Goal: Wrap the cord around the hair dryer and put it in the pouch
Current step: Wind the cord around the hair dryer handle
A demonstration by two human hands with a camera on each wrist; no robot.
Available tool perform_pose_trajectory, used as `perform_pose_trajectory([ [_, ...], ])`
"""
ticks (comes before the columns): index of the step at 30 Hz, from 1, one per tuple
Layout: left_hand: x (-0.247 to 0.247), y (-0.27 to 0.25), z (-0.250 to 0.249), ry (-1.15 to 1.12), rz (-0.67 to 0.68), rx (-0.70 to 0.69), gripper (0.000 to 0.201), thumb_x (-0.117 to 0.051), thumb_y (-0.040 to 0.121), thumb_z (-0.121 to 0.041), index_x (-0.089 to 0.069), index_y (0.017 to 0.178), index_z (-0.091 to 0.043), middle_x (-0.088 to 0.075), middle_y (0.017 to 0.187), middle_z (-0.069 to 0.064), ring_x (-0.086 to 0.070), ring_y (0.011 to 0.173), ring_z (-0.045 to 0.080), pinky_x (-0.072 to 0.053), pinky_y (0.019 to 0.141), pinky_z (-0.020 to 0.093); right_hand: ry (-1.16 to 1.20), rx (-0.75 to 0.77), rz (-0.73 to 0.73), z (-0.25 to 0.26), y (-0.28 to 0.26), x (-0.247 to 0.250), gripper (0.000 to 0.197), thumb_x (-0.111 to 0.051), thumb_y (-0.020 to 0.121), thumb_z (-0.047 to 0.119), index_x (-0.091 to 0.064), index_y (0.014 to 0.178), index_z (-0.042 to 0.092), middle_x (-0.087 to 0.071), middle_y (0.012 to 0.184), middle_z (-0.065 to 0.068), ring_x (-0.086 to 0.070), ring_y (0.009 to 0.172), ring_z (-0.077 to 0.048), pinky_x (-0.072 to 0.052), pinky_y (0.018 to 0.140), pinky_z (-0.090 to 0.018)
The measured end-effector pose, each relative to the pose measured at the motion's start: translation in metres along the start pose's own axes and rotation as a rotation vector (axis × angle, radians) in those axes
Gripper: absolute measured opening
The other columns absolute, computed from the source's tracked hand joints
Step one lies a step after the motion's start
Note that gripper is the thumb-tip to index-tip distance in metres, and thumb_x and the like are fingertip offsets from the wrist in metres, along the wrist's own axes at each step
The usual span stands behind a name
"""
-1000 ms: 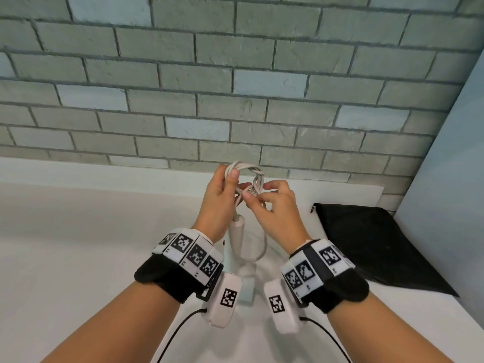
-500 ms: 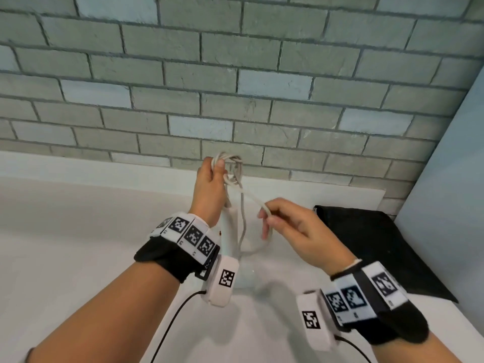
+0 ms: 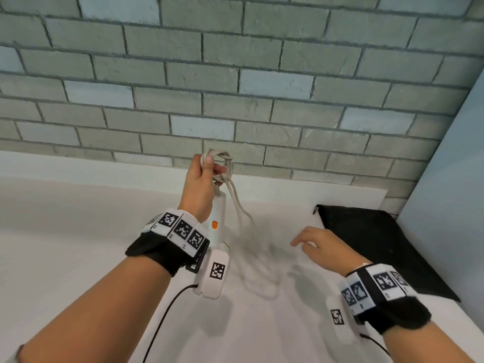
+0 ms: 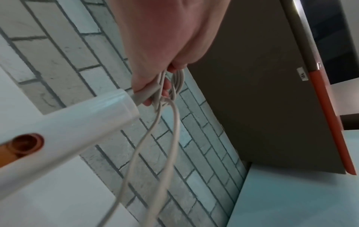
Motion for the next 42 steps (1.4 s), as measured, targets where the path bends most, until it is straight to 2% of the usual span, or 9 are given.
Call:
perform_pose_trajectory([
  [4,-0.015,-0.012,-0.005,0.115,0.054,-0.061,0.019,-0.034,0.098,-0.030,-0.048,0.085,-0.029,-0.061,0.085,0.001,-0.060,0.080,0.022,-0.048,0.058,0.032,0.170,0.168,-0.325,0.070,0.014,0.039,0.026,-0.053,0.090,0.023,-0.065,0.084,0.002,-0.065,0.084,-0.015,-0.059,0.079,-0.028,-0.049,0.076,-0.040],
  [11,-0.045,-0.038,-0.013,0.062,0.208,-0.076,0.017,-0.035,0.098,-0.025,-0.049,0.088,-0.021,-0.058,0.085,-0.003,-0.056,0.054,0.002,-0.048,0.046,0.018,0.444,0.053,-0.283,0.115,0.045,0.032,0.027,-0.060,0.085,0.029,-0.063,0.067,0.010,-0.062,0.055,0.005,-0.056,0.044,0.003,-0.042,0.052,-0.008],
  [15,-0.047,-0.038,-0.010,0.020,0.246,-0.040,0.017,-0.034,0.098,-0.026,-0.049,0.091,-0.021,-0.059,0.088,-0.002,-0.054,0.060,0.014,-0.047,0.042,0.022,0.539,0.040,-0.362,0.111,0.045,0.036,0.022,-0.064,0.082,0.019,-0.063,0.067,0.002,-0.067,0.064,-0.013,-0.064,0.059,-0.020,-0.051,0.064,-0.031],
  [21,-0.031,-0.025,-0.004,0.019,0.165,-0.013,0.022,-0.032,0.098,-0.030,-0.048,0.084,-0.024,-0.054,0.086,0.005,-0.052,0.063,0.011,-0.046,0.042,0.022,0.399,0.271,-0.261,0.112,0.011,0.040,0.017,-0.055,0.088,0.012,-0.052,0.073,0.016,-0.048,0.063,0.008,-0.044,0.059,-0.006,-0.037,0.057,-0.015],
  [24,-0.026,-0.020,-0.002,0.049,0.146,0.011,0.021,-0.033,0.098,-0.035,-0.051,0.086,-0.032,-0.048,0.106,0.014,-0.054,0.069,0.010,-0.054,0.072,0.029,0.548,0.275,-0.228,0.091,-0.009,0.047,0.010,-0.050,0.091,0.008,-0.053,0.083,0.002,-0.053,0.058,0.013,-0.043,0.052,-0.001,-0.036,0.050,-0.009],
  [30,-0.030,-0.017,-0.001,-0.152,0.165,0.132,0.024,-0.030,0.099,-0.028,-0.047,0.085,-0.022,-0.041,0.076,-0.003,-0.047,0.071,0.008,-0.052,0.082,0.031,0.359,0.247,-0.078,0.065,-0.021,0.043,0.006,-0.060,0.085,0.010,-0.061,0.080,0.011,-0.056,0.062,0.000,-0.052,0.051,-0.009,-0.043,0.045,-0.019],
  [36,-0.027,-0.020,0.001,-0.217,0.144,0.161,0.030,-0.029,0.100,-0.027,-0.040,0.074,-0.015,-0.040,0.069,0.001,-0.047,0.066,0.012,-0.050,0.087,0.033,-0.289,-0.017,0.070,0.003,-0.006,0.020,0.014,-0.061,0.085,0.019,-0.069,0.096,0.013,-0.056,0.093,0.002,-0.051,0.079,-0.010,-0.039,0.071,-0.019],
  [40,-0.035,-0.025,0.002,-0.224,0.168,0.155,0.031,-0.030,0.099,-0.027,-0.042,0.074,-0.015,-0.038,0.068,0.000,-0.046,0.064,0.013,-0.050,0.090,0.037,0.001,0.189,-0.306,0.052,-0.003,0.048,0.020,-0.055,0.089,0.022,-0.063,0.104,0.012,-0.059,0.099,0.002,-0.054,0.085,-0.014,-0.040,0.073,-0.020],
  [42,-0.039,-0.027,0.003,-0.229,0.180,0.149,0.031,-0.030,0.099,-0.027,-0.042,0.073,-0.014,-0.039,0.066,0.000,-0.046,0.063,0.014,-0.050,0.090,0.038,0.144,0.215,-0.200,0.075,0.006,0.035,0.033,-0.046,0.093,0.028,-0.049,0.125,0.019,-0.049,0.115,0.012,-0.049,0.106,-0.007,-0.037,0.087,-0.017],
])
Point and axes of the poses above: each hand's wrist, its own y-axis towards the middle knuckle, its own x-axis out of the back of the hand, z = x × y, the point moved 9 cm from there along y, towards the middle knuckle
